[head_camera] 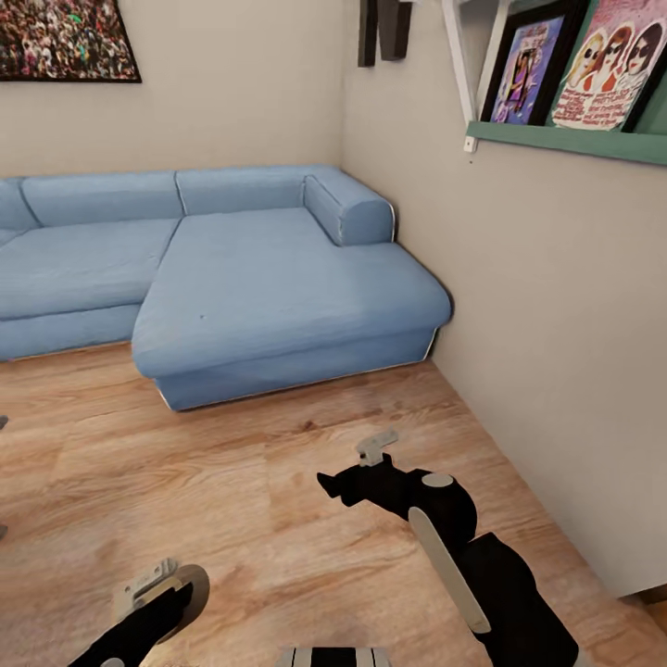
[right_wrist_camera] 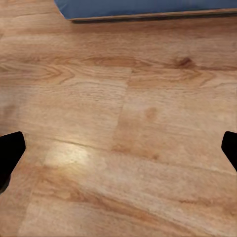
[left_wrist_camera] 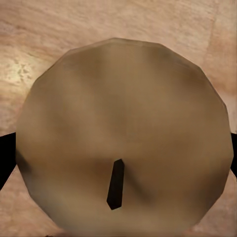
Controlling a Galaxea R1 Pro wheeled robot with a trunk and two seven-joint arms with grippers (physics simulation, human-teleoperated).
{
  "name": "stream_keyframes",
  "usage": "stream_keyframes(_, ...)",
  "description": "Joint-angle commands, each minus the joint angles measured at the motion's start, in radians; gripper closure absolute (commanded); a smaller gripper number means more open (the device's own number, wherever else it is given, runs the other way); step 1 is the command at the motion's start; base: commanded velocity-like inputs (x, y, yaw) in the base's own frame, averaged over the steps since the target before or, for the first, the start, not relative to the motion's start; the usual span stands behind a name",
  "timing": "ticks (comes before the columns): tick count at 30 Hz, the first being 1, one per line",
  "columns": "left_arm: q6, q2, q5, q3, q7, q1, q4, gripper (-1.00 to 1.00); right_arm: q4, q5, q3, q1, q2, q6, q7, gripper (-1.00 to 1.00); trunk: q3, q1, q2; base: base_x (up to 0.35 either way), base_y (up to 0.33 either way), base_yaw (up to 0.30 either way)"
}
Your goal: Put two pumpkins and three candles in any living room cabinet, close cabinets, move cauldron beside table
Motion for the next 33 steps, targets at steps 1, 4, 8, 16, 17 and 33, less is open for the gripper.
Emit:
stream_keyframes(1, 0.003, -0.003, 0.009, -0.001, 0.005, 0.0, -0.002, 1.0, -0.001, 0.003, 0.007, 0.001, 0.001, 0.004, 0.007, -1.0, 0.003, -0.001, 0.0, 0.0, 0.0, 0.288)
stream_keyframes(4, 0.002, -0.005, 0.009, -0.002, 0.002, 0.0, -0.003, 1.0, -0.001, 0.003, 0.02, 0.003, 0.002, 0.004, 0.012, -1.0, 0.015, -0.002, 0.001, 0.0, 0.0, 0.288)
stream_keyframes(8, 0.002, -0.008, 0.009, -0.01, -0.002, 0.0, -0.005, 1.0, -0.001, 0.004, 0.035, 0.005, 0.003, 0.004, 0.015, -1.0, 0.03, -0.004, 0.002, 0.0, 0.0, 0.288)
stream_keyframes(16, 0.002, -0.008, 0.011, -0.013, 0.003, 0.0, -0.005, 1.0, -0.001, 0.003, 0.038, 0.006, 0.006, 0.004, 0.016, -1.0, 0.057, -0.007, 0.003, 0.0, 0.0, 0.288)
stream_keyframes(17, 0.002, -0.007, 0.011, -0.013, 0.003, 0.0, -0.005, 1.0, -0.001, 0.003, 0.038, 0.006, 0.007, 0.004, 0.016, -1.0, 0.061, -0.007, 0.003, 0.0, 0.0, 0.288)
stream_keyframes(33, 0.002, -0.007, 0.011, -0.013, 0.01, 0.0, -0.005, 1.0, -0.001, 0.003, 0.04, 0.008, 0.01, 0.004, 0.016, -1.0, 0.123, -0.014, 0.007, 0.0, 0.0, 0.288)
